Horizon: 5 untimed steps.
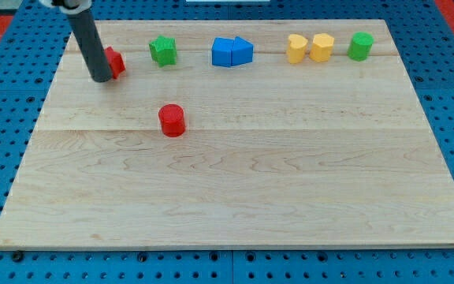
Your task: Place the red blocks left to the green star to form a horizontal line
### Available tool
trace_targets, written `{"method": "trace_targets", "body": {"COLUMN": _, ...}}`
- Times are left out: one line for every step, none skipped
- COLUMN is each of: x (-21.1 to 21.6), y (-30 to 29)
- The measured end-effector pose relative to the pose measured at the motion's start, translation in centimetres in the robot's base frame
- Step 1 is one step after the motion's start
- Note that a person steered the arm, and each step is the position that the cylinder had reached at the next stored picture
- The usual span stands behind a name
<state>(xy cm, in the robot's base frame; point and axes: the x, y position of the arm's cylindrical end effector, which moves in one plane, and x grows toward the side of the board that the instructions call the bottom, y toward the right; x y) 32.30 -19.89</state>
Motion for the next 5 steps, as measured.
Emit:
{"method": "trace_targets", "body": {"x": -2.7, "y": 0.2}}
{"method": "trace_targets", "body": {"x": 0.3, "y": 0.2}}
{"method": "trace_targets", "body": {"x": 8.7, "y": 0.2}}
{"method": "trace_targets", "body": {"x": 17.6, "y": 4.7}}
{"method": "trace_targets", "body": {"x": 20.1, "y": 13.6}}
